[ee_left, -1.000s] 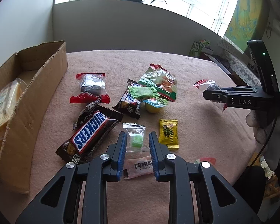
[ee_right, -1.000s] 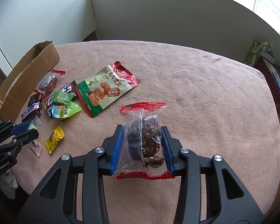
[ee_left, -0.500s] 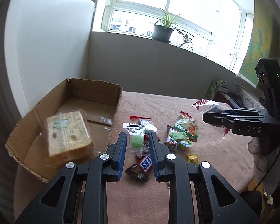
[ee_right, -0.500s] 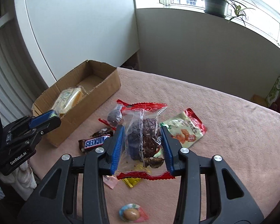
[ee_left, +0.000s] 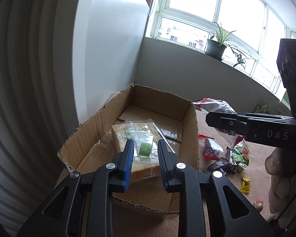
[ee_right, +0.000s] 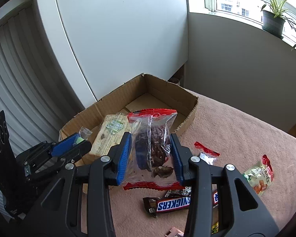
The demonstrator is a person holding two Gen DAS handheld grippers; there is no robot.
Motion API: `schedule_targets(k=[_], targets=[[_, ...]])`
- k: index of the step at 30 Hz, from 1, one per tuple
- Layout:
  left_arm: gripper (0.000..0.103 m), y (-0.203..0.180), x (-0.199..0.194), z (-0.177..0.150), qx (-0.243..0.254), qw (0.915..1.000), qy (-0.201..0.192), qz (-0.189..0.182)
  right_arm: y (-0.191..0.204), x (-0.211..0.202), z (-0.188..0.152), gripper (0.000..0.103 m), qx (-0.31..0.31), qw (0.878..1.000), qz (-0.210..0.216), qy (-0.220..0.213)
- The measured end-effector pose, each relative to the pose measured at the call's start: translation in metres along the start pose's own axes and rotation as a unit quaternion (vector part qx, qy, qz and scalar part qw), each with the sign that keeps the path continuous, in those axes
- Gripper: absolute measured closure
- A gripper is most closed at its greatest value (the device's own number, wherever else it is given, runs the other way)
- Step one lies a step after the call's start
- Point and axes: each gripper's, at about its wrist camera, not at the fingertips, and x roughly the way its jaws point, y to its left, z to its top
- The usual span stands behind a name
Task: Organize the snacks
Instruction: 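Carry the date bag with the right tool and drop it into the box, then move the right tool back to the egg-shaped treat on the table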
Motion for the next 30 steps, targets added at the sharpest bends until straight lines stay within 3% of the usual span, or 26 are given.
schedule_targets(k=[7,9,11,13,23,30], targets=[[0.078,0.002,0.006,-0.002,0.003,1.0,0.006,0.005,0.013,0.028,0.011,0.057,-0.006,1.0,0.011,0.017],[0.07,0.003,0.005,-0.002,0.003,0.9999,0.004,0.01,0.015,0.029,0.012,0.03,-0.011,1.0,-0.002,0.011],[0.055,0.004,0.004,-0.001,0.0,0.9999,0.003,0.011,0.015,0.025,0.013,0.022,-0.008,1.0,-0.007,-0.004],[0.042,0.005,0.002,-0.001,-0.001,0.9999,-0.002,0.013,0.012,0.023,0.015,0.022,-0.003,1.0,-0.003,-0.009],[0.042,-0.005,-0.002,-0.004,0.012,0.9999,-0.005,0.008,-0.012,-0.006,0.0,0.021,0.022,1.0,-0.007,-0.012],[0.042,-0.021,-0.005,-0.009,0.033,0.9994,-0.003,-0.012,-0.034,-0.04,-0.033,0.021,0.024,0.999,-0.035,-0.019]])
